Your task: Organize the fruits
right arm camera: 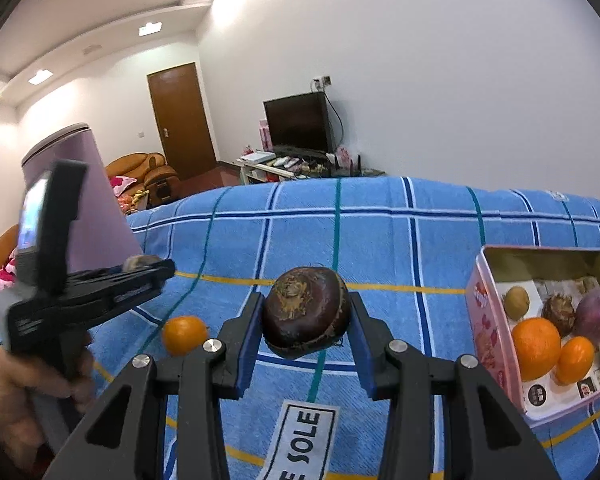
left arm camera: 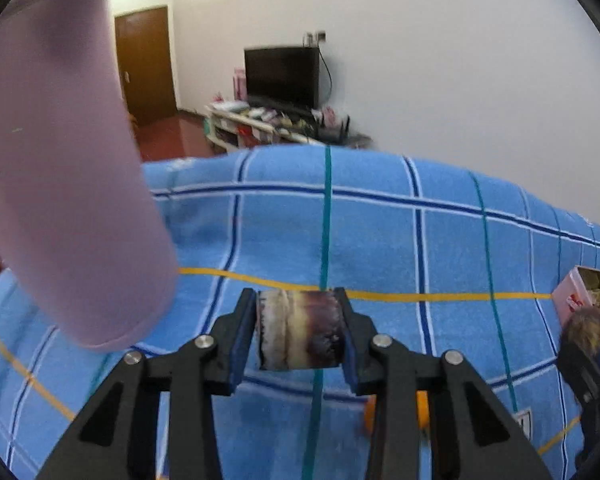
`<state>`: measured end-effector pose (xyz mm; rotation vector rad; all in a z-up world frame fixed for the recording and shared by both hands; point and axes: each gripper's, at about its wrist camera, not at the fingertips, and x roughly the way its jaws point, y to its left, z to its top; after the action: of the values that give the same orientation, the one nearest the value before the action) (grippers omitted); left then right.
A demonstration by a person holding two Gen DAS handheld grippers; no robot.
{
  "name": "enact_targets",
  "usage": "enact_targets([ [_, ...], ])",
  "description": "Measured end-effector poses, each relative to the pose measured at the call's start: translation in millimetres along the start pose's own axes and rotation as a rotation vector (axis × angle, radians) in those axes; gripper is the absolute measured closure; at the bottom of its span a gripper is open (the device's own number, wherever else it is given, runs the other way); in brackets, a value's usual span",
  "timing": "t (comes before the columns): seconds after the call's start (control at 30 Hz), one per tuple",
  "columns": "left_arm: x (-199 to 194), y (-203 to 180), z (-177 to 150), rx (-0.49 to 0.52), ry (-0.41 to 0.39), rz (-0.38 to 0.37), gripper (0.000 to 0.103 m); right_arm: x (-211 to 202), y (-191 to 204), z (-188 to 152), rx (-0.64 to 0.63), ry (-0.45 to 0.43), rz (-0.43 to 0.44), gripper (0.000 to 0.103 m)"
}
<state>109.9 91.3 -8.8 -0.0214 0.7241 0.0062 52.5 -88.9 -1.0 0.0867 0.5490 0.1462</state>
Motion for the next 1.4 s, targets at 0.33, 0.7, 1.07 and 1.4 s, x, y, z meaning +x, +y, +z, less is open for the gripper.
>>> enact_targets([
  [0.33,-44.8,-25.1,-39.4,0.065,-0.084,0.076,0.064,-11.5,16.3,-2.9,-0.085,-0.066,-0.012,0.060],
  [0.7,-60.7,-21.0,-49.5,0.053,-0.142,0.102,0.074,-31.0,23.0,-15.3,-0.113,-0.090,-0.018,0.060],
  [1.07,-58.9,4.6,-50.1,-0.040,-0.097,0.002,0.072,-39.9,17.3,-21.0,-0.079,-0.071,-0.026,0.060],
  [1.4,-55.6,55.9,-48.1,-0.130,-0.039,-0.018,0.033,-39.1,8.3,-21.7,-0.040,-0.044,-0.001,0.060],
])
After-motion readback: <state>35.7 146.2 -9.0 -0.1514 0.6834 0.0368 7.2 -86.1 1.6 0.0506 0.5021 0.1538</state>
